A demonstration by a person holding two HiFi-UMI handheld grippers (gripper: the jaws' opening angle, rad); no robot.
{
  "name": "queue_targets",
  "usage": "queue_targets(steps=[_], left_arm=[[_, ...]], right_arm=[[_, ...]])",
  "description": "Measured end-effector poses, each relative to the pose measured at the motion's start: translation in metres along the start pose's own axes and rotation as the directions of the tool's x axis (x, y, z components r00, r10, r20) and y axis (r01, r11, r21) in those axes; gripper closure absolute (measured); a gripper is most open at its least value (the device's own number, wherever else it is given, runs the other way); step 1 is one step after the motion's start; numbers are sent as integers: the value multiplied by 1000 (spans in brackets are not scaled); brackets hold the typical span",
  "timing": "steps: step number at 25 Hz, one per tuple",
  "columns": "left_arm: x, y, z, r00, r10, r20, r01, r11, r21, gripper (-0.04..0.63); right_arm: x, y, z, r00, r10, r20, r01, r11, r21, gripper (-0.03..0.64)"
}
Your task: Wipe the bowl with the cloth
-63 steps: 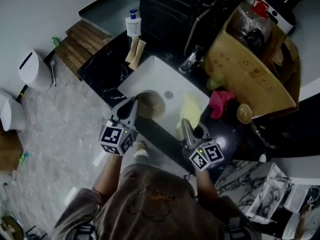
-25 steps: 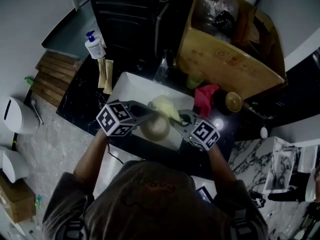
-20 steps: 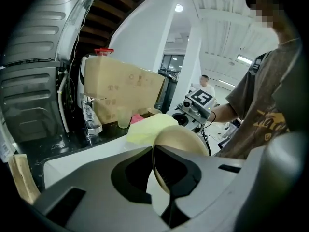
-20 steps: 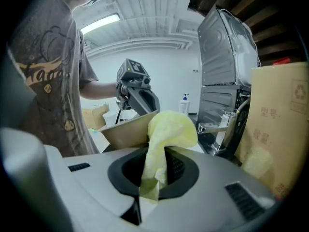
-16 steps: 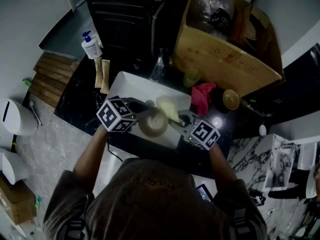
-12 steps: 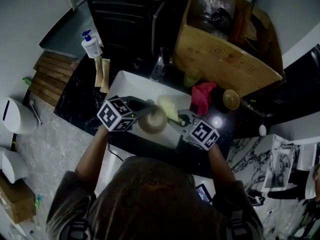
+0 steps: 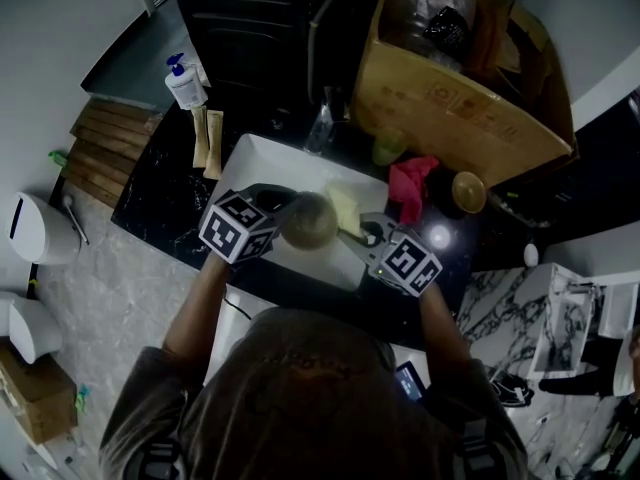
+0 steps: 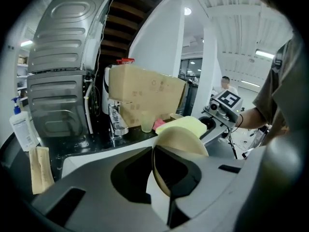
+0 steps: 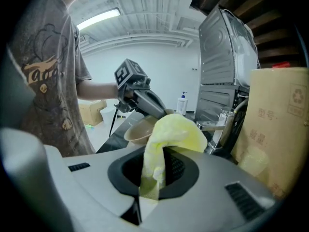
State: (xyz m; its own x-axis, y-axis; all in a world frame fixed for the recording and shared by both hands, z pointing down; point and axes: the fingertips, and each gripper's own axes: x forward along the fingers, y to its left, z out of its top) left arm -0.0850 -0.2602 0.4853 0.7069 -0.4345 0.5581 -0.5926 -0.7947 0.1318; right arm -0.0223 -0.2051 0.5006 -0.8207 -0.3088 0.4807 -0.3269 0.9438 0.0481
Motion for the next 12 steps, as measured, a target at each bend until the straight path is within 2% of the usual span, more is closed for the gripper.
queue_targets(steps=[6, 12], left_arm=[[-4, 17, 16, 992, 85, 93, -82, 996, -32, 564], [-5, 22, 23, 982, 124, 144, -112, 990, -91, 565]], right_arm=[[6, 18, 2, 999, 39, -8, -39, 999, -3, 588], [15, 30, 4, 999, 51, 10, -51, 999, 15, 588]])
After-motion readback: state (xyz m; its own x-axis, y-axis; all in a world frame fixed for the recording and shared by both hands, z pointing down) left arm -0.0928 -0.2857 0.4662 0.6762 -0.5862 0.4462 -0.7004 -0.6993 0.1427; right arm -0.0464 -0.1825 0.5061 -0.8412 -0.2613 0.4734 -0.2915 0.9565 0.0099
